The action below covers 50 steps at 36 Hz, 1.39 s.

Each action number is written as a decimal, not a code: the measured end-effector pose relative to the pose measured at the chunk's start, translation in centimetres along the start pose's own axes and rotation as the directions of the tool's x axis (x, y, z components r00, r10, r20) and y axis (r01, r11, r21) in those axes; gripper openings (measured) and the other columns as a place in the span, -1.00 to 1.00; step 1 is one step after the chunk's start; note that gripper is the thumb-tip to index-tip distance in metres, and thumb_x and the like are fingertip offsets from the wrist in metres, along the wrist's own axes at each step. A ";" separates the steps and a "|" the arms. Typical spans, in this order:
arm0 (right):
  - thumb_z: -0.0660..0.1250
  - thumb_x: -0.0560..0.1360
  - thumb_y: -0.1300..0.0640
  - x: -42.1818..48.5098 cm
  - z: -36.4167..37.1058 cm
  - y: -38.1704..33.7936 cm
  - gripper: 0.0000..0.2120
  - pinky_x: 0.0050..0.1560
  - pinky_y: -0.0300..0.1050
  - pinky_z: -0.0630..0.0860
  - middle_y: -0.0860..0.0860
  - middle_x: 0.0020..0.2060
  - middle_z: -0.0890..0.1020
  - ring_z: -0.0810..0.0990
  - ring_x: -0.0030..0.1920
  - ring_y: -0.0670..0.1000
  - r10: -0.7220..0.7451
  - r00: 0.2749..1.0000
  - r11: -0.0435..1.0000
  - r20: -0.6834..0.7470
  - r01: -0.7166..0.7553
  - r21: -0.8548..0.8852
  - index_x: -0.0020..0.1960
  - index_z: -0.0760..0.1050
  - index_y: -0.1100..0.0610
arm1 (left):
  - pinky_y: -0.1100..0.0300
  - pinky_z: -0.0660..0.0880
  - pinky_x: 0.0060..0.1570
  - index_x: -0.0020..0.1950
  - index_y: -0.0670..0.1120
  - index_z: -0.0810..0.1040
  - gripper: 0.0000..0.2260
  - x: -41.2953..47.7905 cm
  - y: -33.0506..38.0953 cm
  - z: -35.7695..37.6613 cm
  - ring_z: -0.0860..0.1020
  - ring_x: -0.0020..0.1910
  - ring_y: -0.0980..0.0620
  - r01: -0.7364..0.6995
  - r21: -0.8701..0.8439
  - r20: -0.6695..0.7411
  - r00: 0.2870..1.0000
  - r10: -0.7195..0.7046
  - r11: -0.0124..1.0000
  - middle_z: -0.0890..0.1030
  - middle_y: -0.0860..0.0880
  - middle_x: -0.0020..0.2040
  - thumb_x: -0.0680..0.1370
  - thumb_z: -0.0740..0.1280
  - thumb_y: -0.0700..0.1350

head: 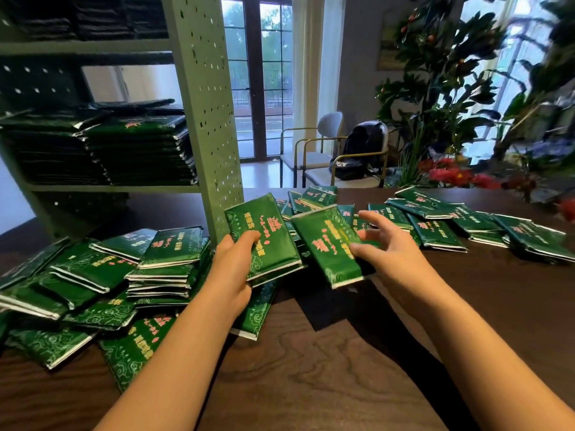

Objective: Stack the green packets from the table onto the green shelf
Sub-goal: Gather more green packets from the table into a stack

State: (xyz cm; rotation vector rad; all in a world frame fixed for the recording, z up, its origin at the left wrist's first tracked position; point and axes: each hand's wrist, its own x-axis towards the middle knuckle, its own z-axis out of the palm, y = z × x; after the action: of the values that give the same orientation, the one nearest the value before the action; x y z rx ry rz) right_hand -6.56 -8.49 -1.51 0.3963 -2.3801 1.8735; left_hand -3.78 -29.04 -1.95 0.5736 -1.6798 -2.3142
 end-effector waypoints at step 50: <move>0.24 0.51 0.14 -2.3 3.3 0.1 -0.60 -0.16 -0.16 0.47 -0.14 -0.15 0.47 0.46 -0.18 -0.14 -0.607 0.767 0.655 0.209 0.631 -0.415 0.35 0.42 0.05 | 0.09 0.52 0.22 0.25 -0.07 0.49 -0.71 -2.3 -0.5 0.1 0.62 0.14 0.02 -0.262 0.646 0.675 0.634 -0.377 0.717 0.65 -0.05 0.17 0.55 0.36 -0.06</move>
State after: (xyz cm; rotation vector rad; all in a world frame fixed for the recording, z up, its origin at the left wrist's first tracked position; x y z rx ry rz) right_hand -4.12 -11.33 -2.97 1.0532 -2.1973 0.9595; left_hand -1.72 -27.86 -2.02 -0.4272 -3.0466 -1.9681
